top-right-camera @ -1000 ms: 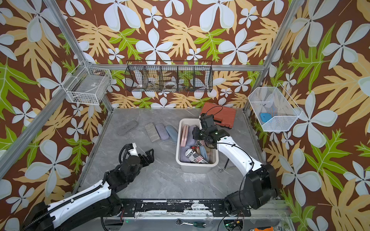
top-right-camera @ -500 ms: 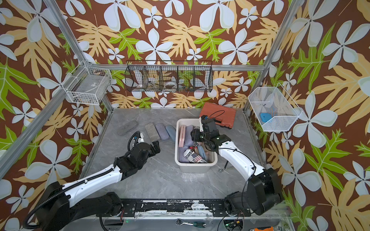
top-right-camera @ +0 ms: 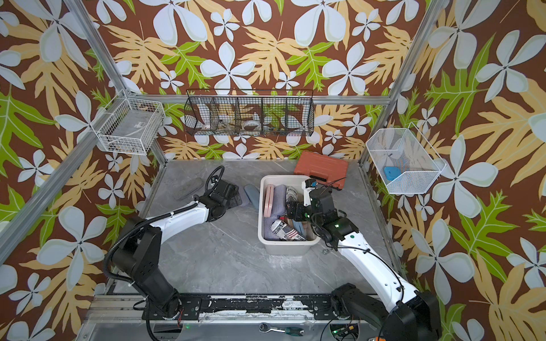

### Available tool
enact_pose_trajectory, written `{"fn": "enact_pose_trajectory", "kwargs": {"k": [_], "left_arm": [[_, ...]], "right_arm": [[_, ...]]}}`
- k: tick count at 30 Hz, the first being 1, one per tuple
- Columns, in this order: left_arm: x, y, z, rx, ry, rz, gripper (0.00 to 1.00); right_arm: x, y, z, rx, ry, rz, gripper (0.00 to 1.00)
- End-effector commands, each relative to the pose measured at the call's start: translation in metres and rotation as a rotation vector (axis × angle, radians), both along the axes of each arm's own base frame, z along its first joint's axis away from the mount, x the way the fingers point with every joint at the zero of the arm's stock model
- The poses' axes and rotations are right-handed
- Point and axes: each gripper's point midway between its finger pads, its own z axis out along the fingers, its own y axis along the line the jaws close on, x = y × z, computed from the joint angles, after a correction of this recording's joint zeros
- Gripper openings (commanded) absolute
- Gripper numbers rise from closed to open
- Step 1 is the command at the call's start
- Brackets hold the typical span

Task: Put the glasses cases into the storage boxes
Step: Pick up the glasses case at the center of the board.

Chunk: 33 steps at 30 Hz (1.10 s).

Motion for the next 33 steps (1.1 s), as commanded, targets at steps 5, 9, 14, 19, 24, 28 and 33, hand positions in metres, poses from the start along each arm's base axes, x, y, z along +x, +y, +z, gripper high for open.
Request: {"fn": "enact_pose_trajectory", "kwargs": {"k": [5,9,14,19,24,28,33], "left_arm": [[0.023,0.019,-0.022,0.005,0.081,0.016,0.97],[0.032,0.017,-0.045,-0.023,0.141,-0.054,0.89],[0.034,0.010,-0.065,-0.001,0.187,-0.142,0.88],[0.034,0.016,-0.066,0.031,0.176,-0.135,0.87],[0.037,0.023,-0.078,0.044,0.205,-0.116,0.83],[0.034,0.028,-0.087,0.066,0.221,-0.102,0.79],[0.028,0.036,-0.092,0.093,0.236,-0.077,0.73]], "right_arm": [[-0.007,-0.008,0.003,-0.021,-0.039,-0.011,0.81],[-0.007,-0.008,0.001,-0.020,-0.042,-0.010,0.81],[-0.007,-0.004,0.000,-0.010,-0.038,0.007,0.82],[-0.007,-0.003,0.001,0.000,-0.035,0.008,0.81],[-0.007,0.000,0.001,0.017,-0.023,0.016,0.81],[-0.009,-0.001,0.001,0.017,-0.026,0.010,0.80],[-0.011,-0.004,0.005,0.009,-0.031,0.008,0.80]]}}
